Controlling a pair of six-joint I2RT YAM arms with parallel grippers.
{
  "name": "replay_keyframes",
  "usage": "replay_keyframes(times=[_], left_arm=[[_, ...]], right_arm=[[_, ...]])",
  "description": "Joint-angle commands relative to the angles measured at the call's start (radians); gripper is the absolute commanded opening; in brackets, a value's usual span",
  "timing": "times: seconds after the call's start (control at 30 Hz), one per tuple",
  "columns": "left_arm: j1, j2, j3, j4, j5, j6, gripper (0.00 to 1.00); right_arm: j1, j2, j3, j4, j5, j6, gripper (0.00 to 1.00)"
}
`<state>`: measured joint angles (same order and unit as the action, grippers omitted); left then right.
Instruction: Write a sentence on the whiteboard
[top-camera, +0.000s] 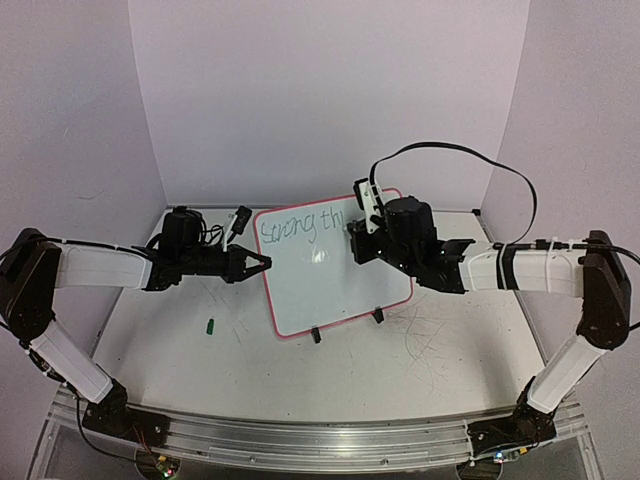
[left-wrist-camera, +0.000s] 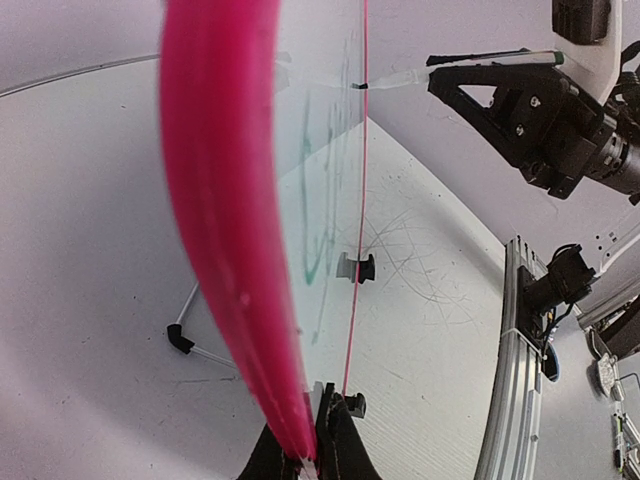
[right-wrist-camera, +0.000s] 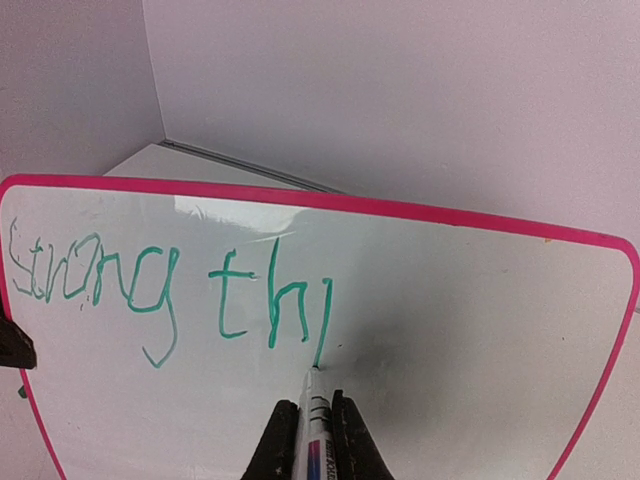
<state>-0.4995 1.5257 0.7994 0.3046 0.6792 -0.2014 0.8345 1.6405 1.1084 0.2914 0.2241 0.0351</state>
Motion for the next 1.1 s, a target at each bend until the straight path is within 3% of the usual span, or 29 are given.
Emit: replay_keyframes(times=[0.0,0.73,0.97,1.07], left_arm=[[0.006,0.011,0.031,-0.03,-0.138,0.112,0.0],[0.004,0.014,0.031,-0.035,-0.143,0.119,0.0],[0.004,0.009,0.031,-0.037,-0.152,0.119,0.0],[0.004,0.008,0.03,-0.038,-0.157,0.12,0.0]], right_arm=[[-0.001,0.0,0.046,0.023,0.029,-0.004,0.0],[-0.013,0.039,0.114,0.044,0.127,-0.021,0.0],[-0.017,-0.09,0.021,0.091,0.041,-0.007,0.0],[-0.025,-0.123,-0.014,0.107,-0.067,-0.017,0.0]])
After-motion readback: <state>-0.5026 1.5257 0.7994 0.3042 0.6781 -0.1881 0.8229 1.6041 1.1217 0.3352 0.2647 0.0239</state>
